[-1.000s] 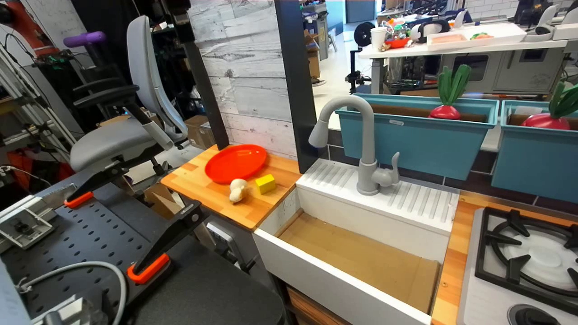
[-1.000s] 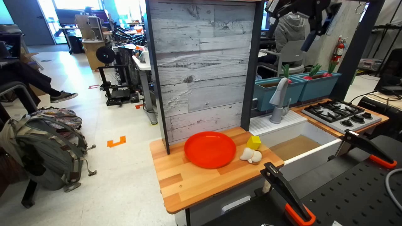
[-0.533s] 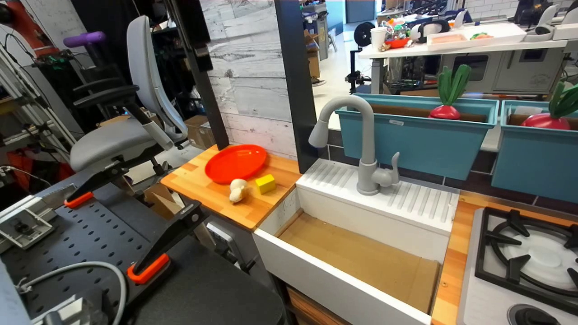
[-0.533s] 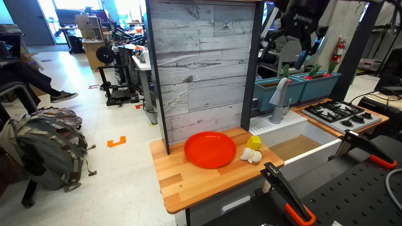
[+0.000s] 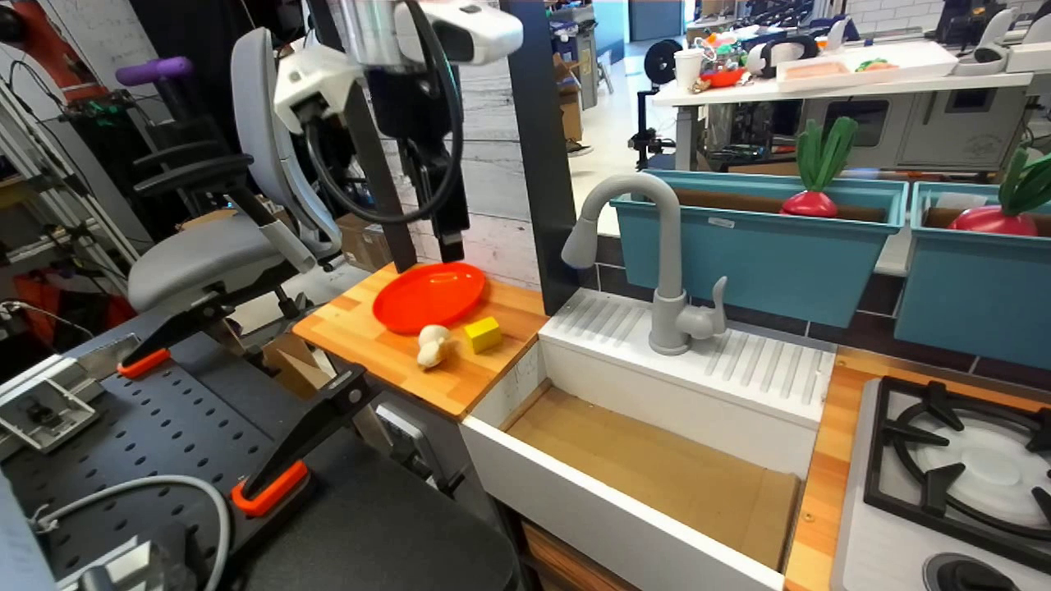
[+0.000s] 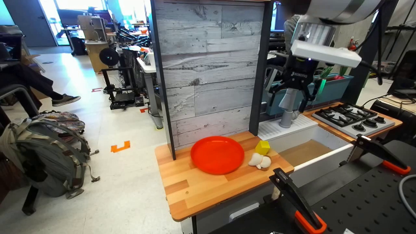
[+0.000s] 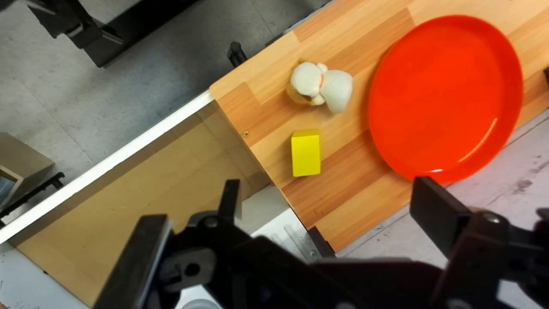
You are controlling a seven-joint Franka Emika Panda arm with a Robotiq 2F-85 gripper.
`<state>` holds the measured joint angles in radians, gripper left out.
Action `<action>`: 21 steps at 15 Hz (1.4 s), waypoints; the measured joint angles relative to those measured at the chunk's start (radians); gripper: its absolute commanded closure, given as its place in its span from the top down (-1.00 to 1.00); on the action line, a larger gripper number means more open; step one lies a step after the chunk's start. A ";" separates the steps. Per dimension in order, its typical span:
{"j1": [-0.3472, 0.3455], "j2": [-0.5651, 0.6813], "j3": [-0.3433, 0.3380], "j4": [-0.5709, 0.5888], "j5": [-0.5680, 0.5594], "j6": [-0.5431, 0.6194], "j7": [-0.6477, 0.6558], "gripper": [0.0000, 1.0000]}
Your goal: Move the yellow block to the left
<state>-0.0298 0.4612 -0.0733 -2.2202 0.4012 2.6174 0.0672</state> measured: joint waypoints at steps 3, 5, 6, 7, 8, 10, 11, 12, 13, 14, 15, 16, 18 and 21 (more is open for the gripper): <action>-0.022 0.115 0.009 0.066 0.000 0.057 0.012 1.00; -0.028 0.187 0.011 0.107 -0.002 0.084 0.026 1.00; -0.029 0.220 0.011 0.128 -0.005 0.092 0.033 1.00; -0.029 0.251 0.012 0.149 -0.006 0.093 0.039 1.00; -0.029 0.280 0.014 0.170 -0.006 0.094 0.045 1.00; -0.029 0.327 0.022 0.207 -0.008 0.094 0.052 1.00; -0.029 0.346 0.027 0.222 -0.009 0.094 0.053 1.00; -0.028 0.361 0.032 0.236 -0.011 0.094 0.055 1.00; -0.028 0.375 0.036 0.249 -0.015 0.094 0.058 1.00; -0.028 0.388 0.040 0.262 -0.020 0.094 0.061 0.50; -0.028 0.399 0.042 0.274 -0.021 0.094 0.064 0.47; -0.028 0.410 0.044 0.285 -0.022 0.094 0.065 0.35; -0.028 0.429 0.044 0.307 -0.022 0.093 0.071 0.01; -0.029 0.452 0.044 0.338 -0.022 0.091 0.082 -0.47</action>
<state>-0.0593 0.9135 -0.0292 -1.8824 0.3792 2.7082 0.1497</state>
